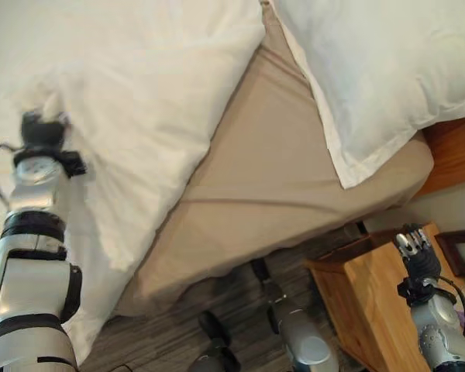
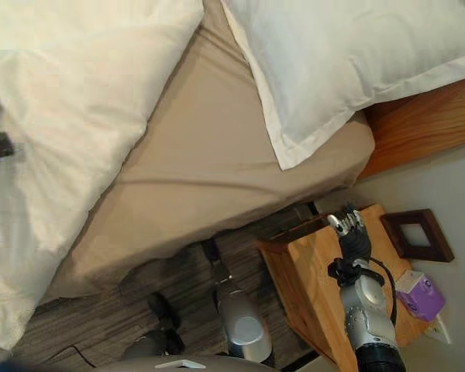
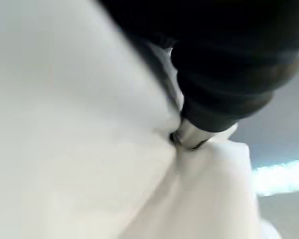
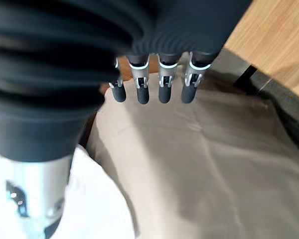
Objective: Making the bed.
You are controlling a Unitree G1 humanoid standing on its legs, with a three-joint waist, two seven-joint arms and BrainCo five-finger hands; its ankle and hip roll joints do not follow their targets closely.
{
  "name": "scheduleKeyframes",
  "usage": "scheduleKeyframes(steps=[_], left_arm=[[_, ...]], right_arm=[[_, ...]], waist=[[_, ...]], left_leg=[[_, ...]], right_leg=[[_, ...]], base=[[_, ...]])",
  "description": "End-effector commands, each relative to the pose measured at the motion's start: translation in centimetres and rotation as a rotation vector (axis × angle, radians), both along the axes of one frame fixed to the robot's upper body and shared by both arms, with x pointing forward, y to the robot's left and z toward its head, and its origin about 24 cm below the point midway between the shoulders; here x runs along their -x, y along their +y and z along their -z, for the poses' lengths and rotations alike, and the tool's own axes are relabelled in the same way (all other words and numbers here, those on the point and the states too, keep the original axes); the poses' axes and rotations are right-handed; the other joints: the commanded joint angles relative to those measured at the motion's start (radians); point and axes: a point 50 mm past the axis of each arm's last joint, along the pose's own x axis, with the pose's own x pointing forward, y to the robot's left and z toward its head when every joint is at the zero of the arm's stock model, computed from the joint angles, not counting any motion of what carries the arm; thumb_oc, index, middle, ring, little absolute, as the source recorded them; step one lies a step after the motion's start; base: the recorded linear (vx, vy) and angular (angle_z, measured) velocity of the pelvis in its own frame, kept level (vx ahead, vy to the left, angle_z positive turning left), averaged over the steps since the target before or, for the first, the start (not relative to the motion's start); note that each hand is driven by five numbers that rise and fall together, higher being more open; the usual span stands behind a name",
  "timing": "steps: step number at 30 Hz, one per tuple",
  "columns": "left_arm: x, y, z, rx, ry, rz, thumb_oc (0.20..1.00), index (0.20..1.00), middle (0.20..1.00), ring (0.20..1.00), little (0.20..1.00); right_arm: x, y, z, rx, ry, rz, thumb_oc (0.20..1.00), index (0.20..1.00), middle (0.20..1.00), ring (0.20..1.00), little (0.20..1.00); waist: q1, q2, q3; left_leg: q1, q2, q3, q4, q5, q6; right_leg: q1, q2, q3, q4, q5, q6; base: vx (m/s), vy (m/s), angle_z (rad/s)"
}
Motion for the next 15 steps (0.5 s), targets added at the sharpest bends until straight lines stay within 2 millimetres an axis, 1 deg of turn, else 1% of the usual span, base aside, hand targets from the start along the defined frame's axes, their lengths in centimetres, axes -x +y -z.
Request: scheduleKeyframes(steps=[1, 2, 4, 5, 6, 8, 9, 10, 11, 12, 13, 14, 15], left_arm=[[-2.3, -8.6, -2.7, -0.07, -0.186, 0.335, 0.2, 0.2, 0.2, 0.2, 0.2], [-2.5, -10.0, -2.1, -0.051, -0.183, 0.389, 0.2, 0.2, 0.2, 0.2, 0.2], [-2.7, -15.1, -0.7, -0.051, -0.17, 0.582, 0.2, 0.2, 0.2, 0.2, 0.2], [-2.4, -17.3, 0.3, -0.059, -0.149, 0.674, 0.2, 0.2, 0.2, 0.2, 0.2], [-2.1, -18.3, 0.6, -0.061, -0.149, 0.721, 0.2, 0.2, 0.2, 0.2, 0.2], [-0.7, -22.3, 2.7, -0.082, -0.093, 0.915, 0.2, 0.2, 0.2, 0.2, 0.2], [0.4, -24.6, 4.6, -0.091, -0.025, 1.047, 0.2, 0.2, 0.2, 0.2, 0.2], [0.5, -24.6, 4.6, -0.092, -0.024, 1.046, 0.2, 0.2, 0.2, 0.2, 0.2], [1.0, -25.4, 5.5, -0.09, 0.007, 1.101, 0.2, 0.2, 0.2, 0.2, 0.2], [2.5, -27.3, 7.8, -0.074, 0.094, 1.225, 0.2, 0.2, 0.2, 0.2, 0.2], [2.5, -27.3, 7.8, -0.075, 0.094, 1.224, 0.2, 0.2, 0.2, 0.2, 0.2], [2.9, -27.6, 8.1, -0.072, 0.107, 1.252, 0.2, 0.2, 0.2, 0.2, 0.2], [3.6, -28.4, 9.0, -0.068, 0.153, 1.314, 0.2, 0.2, 0.2, 0.2, 0.2]], right_arm=[[1.2, -2.3, -0.7, 0.028, -0.047, 0.092, 1.0, 1.0, 1.0, 1.0, 1.0], [1.3, -2.4, -0.6, 0.026, -0.045, 0.096, 1.0, 1.0, 1.0, 1.0, 1.0], [1.3, -2.5, -0.5, 0.021, -0.044, 0.115, 1.0, 1.0, 1.0, 1.0, 1.0], [1.4, -2.6, -0.5, 0.018, -0.045, 0.129, 1.0, 1.0, 1.0, 1.0, 1.0], [1.4, -2.8, -0.5, 0.017, -0.043, 0.139, 1.0, 1.0, 1.0, 1.0, 1.0], [1.5, -3.0, -0.5, 0.011, -0.048, 0.164, 1.0, 1.0, 1.0, 1.0, 1.0], [1.5, -3.2, -0.5, 0.01, -0.046, 0.185, 1.0, 1.0, 1.0, 1.0, 1.0], [1.5, -3.2, -0.5, 0.009, -0.047, 0.185, 1.0, 1.0, 1.0, 1.0, 1.0], [1.5, -3.2, -0.6, 0.013, -0.048, 0.19, 1.0, 1.0, 1.0, 1.0, 1.0], [1.7, -3.4, -0.6, 0.018, -0.049, 0.203, 1.0, 1.0, 1.0, 1.0, 1.0], [1.7, -3.4, -0.6, 0.017, -0.049, 0.202, 1.0, 1.0, 1.0, 1.0, 1.0], [1.7, -3.4, -0.6, 0.021, -0.049, 0.204, 1.0, 1.0, 1.0, 1.0, 1.0], [1.8, -3.5, -0.7, 0.024, -0.051, 0.212, 1.0, 1.0, 1.0, 1.0, 1.0]], waist=[[-0.019, 0.069, -0.054], [-0.023, 0.075, -0.059], [-0.027, 0.088, -0.064], [-0.028, 0.094, -0.068], [-0.028, 0.098, -0.071], [-0.029, 0.112, -0.074], [-0.032, 0.123, -0.076], [-0.031, 0.122, -0.078], [-0.032, 0.126, -0.079], [-0.036, 0.139, -0.08], [-0.035, 0.138, -0.081], [-0.036, 0.142, -0.085], [-0.04, 0.148, -0.084]], left_leg=[[-0.048, 0.027, -0.077, 0.006, 0.076, -0.022], [-0.045, 0.025, -0.081, 0.006, 0.075, -0.021], [-0.039, 0.021, -0.089, 0.006, 0.074, -0.019], [-0.036, 0.02, -0.093, 0.006, 0.073, -0.018], [-0.037, 0.019, -0.095, 0.006, 0.077, -0.017], [-0.029, 0.019, -0.096, 0.006, 0.075, -0.016], [-0.02, 0.018, -0.099, 0.006, 0.067, -0.013], [-0.024, 0.018, -0.098, 0.006, 0.072, -0.014], [-0.019, 0.018, -0.096, 0.006, 0.071, -0.013], [-0.005, 0.017, -0.096, 0.006, 0.061, -0.01], [-0.008, 0.018, -0.094, 0.006, 0.066, -0.011], [-0.006, 0.017, -0.093, 0.006, 0.065, -0.01], [-0.001, 0.016, -0.093, 0.006, 0.063, -0.01]], right_leg=[[0.107, -0.059, -0.054, 0.013, -0.097, 0.134], [0.112, -0.062, -0.057, 0.013, -0.1, 0.134], [0.125, -0.066, -0.062, 0.013, -0.103, 0.132], [0.132, -0.067, -0.063, 0.013, -0.105, 0.131], [0.131, -0.068, -0.064, 0.013, -0.102, 0.128], [0.14, -0.069, -0.065, 0.013, -0.106, 0.127], [0.152, -0.071, -0.068, 0.013, -0.115, 0.128], [0.148, -0.07, -0.067, 0.013, -0.111, 0.127], [0.154, -0.071, -0.067, 0.013, -0.114, 0.127], [0.167, -0.073, -0.066, 0.013, -0.123, 0.127], [0.163, -0.072, -0.064, 0.013, -0.119, 0.126], [0.164, -0.072, -0.064, 0.013, -0.12, 0.125], [0.17, -0.072, -0.065, 0.013, -0.122, 0.124]], base=[[0.03, -0.011, 0.15], [0.02, -0.013, 0.4], [0.02, -0.003, 0.53], [0.01, -0.005, 0.19], [0.0, -0.001, -0.06], [0.02, 0.004, -0.09], [0.02, 0.001, -0.07], [0.0, 0.0, 0.0], [0.02, 0.01, -0.05], [0.0, 0.0, 0.0], [0.0, 0.0, 0.0], [0.0, 0.0, 0.0], [0.0, 0.0, 0.0]])
